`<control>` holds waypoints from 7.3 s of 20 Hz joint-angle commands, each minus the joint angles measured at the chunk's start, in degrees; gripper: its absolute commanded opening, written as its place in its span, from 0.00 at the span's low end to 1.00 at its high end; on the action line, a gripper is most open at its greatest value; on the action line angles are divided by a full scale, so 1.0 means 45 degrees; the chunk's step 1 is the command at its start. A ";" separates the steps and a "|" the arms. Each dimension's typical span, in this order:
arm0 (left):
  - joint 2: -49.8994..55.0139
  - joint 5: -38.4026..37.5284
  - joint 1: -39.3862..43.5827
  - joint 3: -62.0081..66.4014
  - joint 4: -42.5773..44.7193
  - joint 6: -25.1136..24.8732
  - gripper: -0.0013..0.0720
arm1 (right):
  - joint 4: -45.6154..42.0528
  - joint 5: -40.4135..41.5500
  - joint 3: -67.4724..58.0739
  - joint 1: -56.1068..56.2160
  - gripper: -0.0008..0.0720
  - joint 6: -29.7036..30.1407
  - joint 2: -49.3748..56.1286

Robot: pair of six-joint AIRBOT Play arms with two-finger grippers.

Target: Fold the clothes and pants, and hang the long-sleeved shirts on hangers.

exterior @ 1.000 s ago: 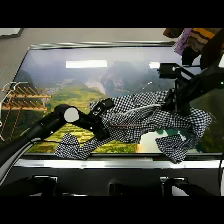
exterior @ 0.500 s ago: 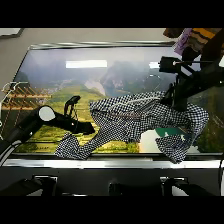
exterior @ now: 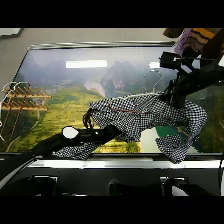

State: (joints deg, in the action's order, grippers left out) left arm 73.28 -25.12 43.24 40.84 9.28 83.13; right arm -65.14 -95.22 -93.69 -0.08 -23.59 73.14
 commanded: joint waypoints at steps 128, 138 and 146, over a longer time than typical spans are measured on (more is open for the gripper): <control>0.2909 -0.5542 -0.0568 1.0535 1.2866 0.1525 0.06 | -0.5571 0.4279 0.0015 0.3449 0.06 -0.7558 0.0233; 0.1579 -0.7509 -0.2016 1.0948 1.2964 0.0010 0.98 | -0.4507 0.1802 0.0019 0.3449 0.06 -0.5168 -0.0661; -0.0005 -1.1375 -0.4532 1.0870 1.2638 -0.7169 0.97 | -0.3099 0.1268 0.0029 0.3449 0.06 0.0248 -0.0486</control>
State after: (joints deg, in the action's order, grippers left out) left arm 74.17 -71.33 25.17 90.17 67.40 62.41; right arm -80.88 -88.64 -93.58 15.38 -29.56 70.50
